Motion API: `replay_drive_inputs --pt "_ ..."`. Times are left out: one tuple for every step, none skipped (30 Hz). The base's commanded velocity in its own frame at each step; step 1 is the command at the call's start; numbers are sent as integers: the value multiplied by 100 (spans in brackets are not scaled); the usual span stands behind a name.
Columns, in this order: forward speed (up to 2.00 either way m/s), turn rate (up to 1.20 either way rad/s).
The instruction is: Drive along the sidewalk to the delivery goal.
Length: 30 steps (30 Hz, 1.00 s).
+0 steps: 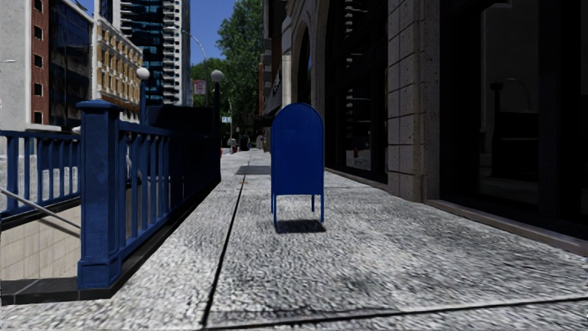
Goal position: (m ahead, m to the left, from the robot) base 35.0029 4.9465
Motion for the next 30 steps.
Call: replay_drive_inputs --pt "152 -67" --pt "152 -67" --pt "152 -67" --pt "152 -67" --pt "152 -67" --pt "152 -67" --pt "152 -67" --pt "152 -67" --pt "152 -67" --pt "152 -60" --pt "152 -46" --pt "152 -42" --pt "152 -41" --pt "152 -41" --pt "152 -41" --pt "152 -41" --pt "152 -41" --pt "152 -43" --pt "152 -45" --pt "152 -47" --pt "152 -47" --pt "152 -48" --pt "152 -48" --pt "152 -48" --pt "152 -48" --pt "152 -48" --pt "152 -48" --pt "152 -48" --pt "152 -48" --pt "152 -48"
